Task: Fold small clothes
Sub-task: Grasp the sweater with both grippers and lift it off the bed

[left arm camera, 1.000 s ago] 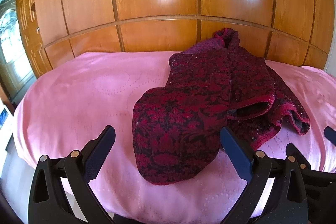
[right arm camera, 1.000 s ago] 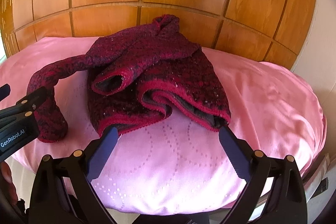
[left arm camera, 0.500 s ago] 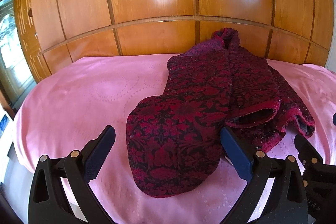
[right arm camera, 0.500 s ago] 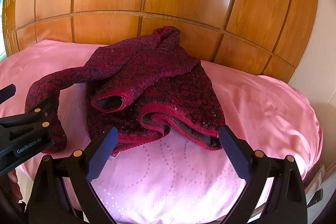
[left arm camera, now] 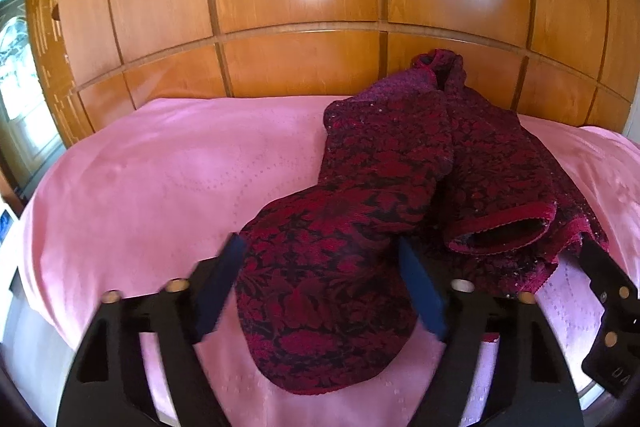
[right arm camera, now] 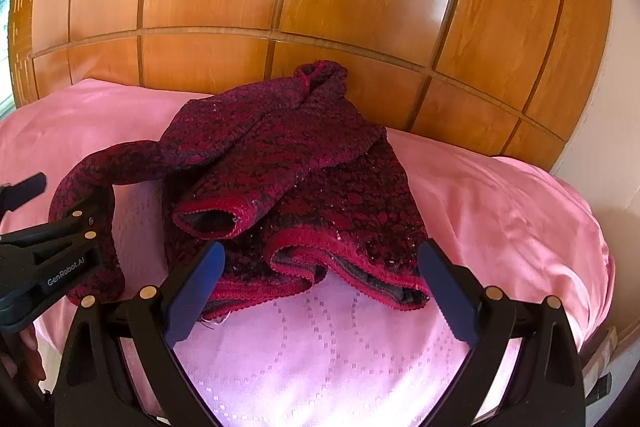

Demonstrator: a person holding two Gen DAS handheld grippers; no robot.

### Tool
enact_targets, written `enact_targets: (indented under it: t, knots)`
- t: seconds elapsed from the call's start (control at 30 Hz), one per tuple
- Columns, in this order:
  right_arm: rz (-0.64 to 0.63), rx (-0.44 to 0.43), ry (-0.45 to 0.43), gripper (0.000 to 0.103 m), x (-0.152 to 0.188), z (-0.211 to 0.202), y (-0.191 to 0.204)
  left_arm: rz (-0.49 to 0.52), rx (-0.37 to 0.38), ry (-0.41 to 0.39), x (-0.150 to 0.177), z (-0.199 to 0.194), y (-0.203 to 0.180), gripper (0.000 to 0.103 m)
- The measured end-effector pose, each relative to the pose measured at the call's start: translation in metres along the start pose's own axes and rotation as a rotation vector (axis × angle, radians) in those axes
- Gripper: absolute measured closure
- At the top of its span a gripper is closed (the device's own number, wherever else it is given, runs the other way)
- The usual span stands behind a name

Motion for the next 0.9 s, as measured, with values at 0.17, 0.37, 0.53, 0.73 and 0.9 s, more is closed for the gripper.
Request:
enact_targets:
  t: [0.17, 0.37, 0.53, 0.73, 0.9]
  knots:
    - [0.2, -0.258, -0.001, 0.007, -0.023, 0.008, -0.032, -0.019, 0.061, 0.025, -0.007, 0.01, 0.007, 0.071]
    - [0.486, -0.46, 0.144, 0.036, -0.041, 0.076, -0.079, -0.228, 0.188, 0.069, -0.034, 0.025, 0.051, 0.078]
    - [0.6, -0.515, 0.285, 0.049, -0.041, 0.144, -0.082, -0.378, 0.219, 0.077, -0.055, 0.043, 0.096, 0.081]
    - [0.559, -0.563, 0.342, 0.077, -0.05, 0.179, -0.053, -0.427, 0.126, 0.066, -0.084, 0.086, 0.146, 0.096]
    - [0.419, -0.447, 0.194, 0.092, -0.086, 0.173, -0.075, -0.433, -0.048, 0.09, -0.105, 0.135, 0.197, 0.103]
Point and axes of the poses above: each gripper's, at about its wrist camera, not at the fingertips, and z roughly the way its jaws point, y to its left, x to its underside, the point moved 4 cm from there along z, roughly the way its jaws point, and after that the axes turned 6 degrees about -y, right-handed, at the moved point
